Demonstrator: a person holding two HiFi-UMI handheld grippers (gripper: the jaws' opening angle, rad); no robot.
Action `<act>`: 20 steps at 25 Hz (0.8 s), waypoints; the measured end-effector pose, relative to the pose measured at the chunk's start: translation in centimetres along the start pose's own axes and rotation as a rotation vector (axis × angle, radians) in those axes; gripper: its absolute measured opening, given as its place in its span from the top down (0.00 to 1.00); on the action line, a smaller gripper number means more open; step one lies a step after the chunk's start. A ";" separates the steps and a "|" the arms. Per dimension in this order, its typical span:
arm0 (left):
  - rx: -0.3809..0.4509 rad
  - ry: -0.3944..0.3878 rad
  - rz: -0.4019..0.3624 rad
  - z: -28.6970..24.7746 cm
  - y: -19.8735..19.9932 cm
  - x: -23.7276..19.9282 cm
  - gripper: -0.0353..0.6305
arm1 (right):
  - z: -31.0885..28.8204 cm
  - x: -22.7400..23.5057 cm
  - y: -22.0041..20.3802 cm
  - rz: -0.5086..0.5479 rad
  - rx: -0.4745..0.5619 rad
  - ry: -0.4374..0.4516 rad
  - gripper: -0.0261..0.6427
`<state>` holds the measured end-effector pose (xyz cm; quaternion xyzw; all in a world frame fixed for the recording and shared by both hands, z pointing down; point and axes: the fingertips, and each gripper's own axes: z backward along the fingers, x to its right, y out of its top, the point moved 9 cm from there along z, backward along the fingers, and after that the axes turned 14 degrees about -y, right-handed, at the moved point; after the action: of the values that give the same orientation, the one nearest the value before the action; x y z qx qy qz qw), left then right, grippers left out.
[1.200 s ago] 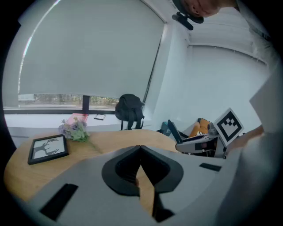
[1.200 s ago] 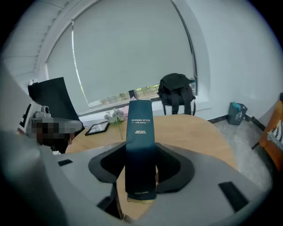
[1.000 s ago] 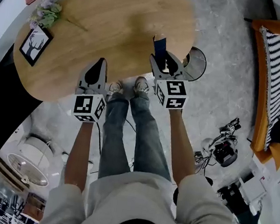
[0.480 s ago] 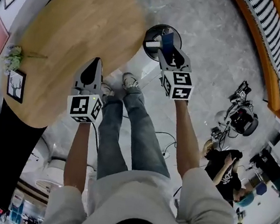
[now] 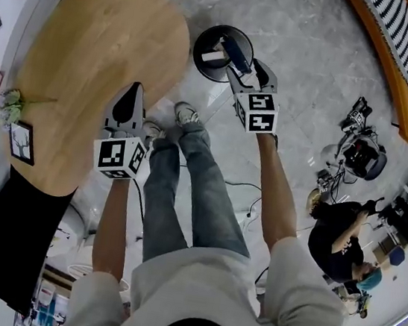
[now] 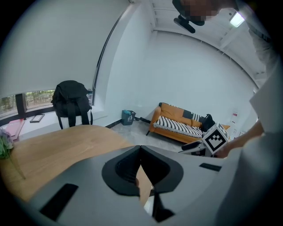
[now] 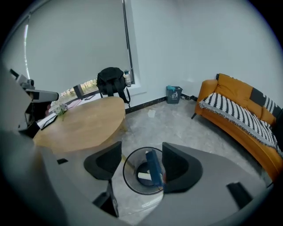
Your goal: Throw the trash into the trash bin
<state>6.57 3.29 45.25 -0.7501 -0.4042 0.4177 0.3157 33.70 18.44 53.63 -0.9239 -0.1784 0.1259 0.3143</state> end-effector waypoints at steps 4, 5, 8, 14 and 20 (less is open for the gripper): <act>0.003 0.008 0.008 -0.4 -0.2 -0.1 0.92 | 0.3 0.0 -0.6 -0.015 0.002 0.004 0.55; 0.008 0.013 0.009 -0.3 -0.1 -0.1 0.92 | 0.5 -0.1 -0.5 -0.016 0.005 0.004 0.58; 0.021 0.032 0.009 0.5 0.8 -0.3 0.92 | 1.2 -0.6 0.3 -0.013 0.017 0.008 0.70; 0.066 0.096 0.027 3.2 0.9 -1.2 0.92 | 2.4 -3.2 2.7 0.018 0.086 0.049 0.91; 0.116 0.200 0.055 8.6 0.2 -2.4 0.92 | 3.9 -10.2 6.4 0.082 0.158 0.206 0.92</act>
<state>-1.69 2.24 42.08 -0.7792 -0.3249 0.3722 0.3855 24.70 11.64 47.85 -0.9107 -0.0966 0.0567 0.3975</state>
